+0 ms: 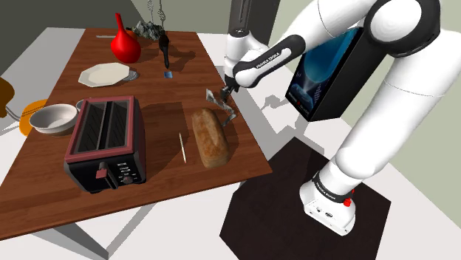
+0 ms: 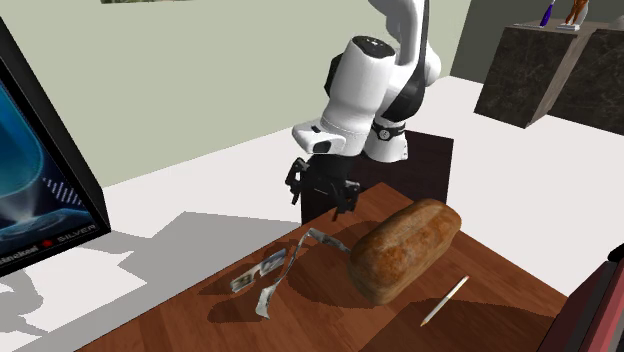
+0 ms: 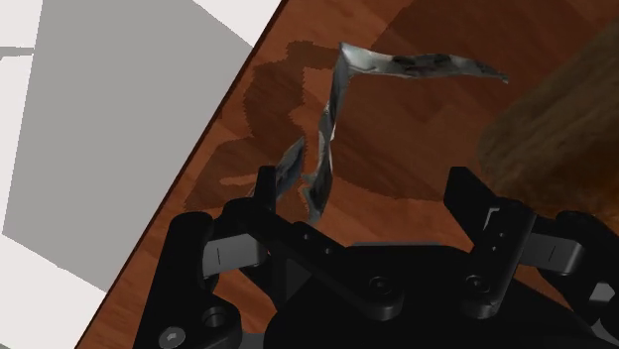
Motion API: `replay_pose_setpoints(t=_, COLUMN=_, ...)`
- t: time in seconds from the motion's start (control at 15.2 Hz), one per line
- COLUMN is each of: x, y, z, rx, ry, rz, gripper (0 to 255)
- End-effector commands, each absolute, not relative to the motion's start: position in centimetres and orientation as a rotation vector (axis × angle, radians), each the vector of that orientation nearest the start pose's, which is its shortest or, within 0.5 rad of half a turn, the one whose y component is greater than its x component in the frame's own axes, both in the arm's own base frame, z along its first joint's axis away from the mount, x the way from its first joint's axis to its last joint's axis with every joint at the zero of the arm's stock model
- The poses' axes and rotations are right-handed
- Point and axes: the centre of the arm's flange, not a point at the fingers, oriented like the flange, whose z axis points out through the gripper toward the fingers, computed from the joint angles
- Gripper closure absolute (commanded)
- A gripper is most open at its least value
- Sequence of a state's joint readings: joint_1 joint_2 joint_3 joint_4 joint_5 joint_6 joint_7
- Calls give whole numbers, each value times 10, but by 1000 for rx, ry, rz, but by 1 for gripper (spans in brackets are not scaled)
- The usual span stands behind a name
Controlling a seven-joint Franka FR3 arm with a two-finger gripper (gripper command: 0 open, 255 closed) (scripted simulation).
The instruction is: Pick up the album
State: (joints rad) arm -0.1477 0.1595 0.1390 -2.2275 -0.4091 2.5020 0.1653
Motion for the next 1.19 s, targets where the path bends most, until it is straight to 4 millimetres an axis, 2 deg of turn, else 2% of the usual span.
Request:
replay_pose_setpoints(t=0.0, x=568, y=-8, z=290, rx=-3374, ry=-234, rz=-234, gripper=0)
replay_pose_setpoints(t=0.26, x=600, y=-18, z=250, rx=-3409, ry=-233, rz=-237, gripper=0)
replay_pose_setpoints(t=0.79, x=601, y=-19, z=208, rx=-3410, ry=-233, rz=-237, gripper=0)
replay_pose_setpoints(t=0.92, x=601, y=-19, z=208, rx=-3410, ry=-233, rz=-237, gripper=0)
replay_pose_setpoints(t=0.99, x=601, y=-19, z=209, rx=-3410, ry=-233, rz=-237, gripper=255)
replay_pose_setpoints(t=1.12, x=601, y=-18, z=209, rx=-3410, ry=-233, rz=-237, gripper=255)
